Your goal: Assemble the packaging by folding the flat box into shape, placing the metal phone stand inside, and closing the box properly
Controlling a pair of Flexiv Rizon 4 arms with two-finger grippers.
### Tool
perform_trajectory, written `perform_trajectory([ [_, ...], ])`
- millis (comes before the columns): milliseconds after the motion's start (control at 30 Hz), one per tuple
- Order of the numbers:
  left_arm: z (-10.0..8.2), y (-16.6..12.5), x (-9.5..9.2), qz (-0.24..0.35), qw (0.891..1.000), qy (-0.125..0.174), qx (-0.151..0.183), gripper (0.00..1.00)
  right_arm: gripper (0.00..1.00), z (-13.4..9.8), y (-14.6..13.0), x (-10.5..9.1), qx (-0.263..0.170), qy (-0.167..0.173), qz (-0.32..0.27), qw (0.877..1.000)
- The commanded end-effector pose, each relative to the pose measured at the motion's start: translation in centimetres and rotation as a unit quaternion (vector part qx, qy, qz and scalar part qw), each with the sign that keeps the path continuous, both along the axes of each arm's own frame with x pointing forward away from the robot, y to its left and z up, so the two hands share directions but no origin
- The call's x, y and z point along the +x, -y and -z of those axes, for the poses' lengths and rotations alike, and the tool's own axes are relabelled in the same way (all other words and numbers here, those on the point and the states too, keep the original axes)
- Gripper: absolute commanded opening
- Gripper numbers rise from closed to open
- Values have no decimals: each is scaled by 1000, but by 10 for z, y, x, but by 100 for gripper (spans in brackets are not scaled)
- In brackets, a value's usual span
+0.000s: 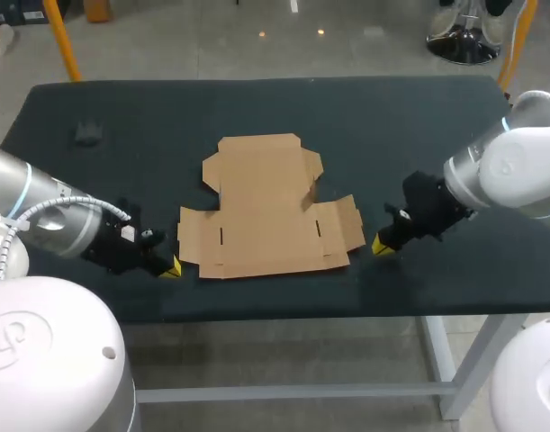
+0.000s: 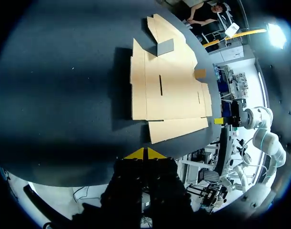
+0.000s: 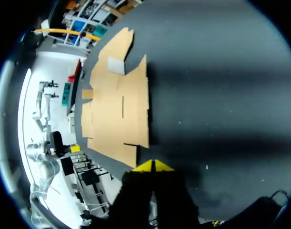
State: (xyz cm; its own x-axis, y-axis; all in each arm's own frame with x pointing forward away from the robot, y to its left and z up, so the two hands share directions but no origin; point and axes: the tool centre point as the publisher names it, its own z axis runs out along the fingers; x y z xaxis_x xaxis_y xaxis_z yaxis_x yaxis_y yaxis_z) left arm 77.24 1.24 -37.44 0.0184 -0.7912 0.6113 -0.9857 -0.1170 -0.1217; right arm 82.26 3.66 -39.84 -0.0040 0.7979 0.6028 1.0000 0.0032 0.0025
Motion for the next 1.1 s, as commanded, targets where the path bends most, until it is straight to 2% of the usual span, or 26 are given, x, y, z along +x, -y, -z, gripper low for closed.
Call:
perform_trajectory([
  [33,11,5,5,6,1000,-4,-5,0,0,6,-4,-1,3,1,-1,1000],
  [500,26,23,6,26,1000,-16,-5,0,0,15,-23,-3,4,-1,-12,1000],
  [1100,38,24,5,28,999,-31,-16,0,0,20,-32,-10,4,3,-5,1000],
])
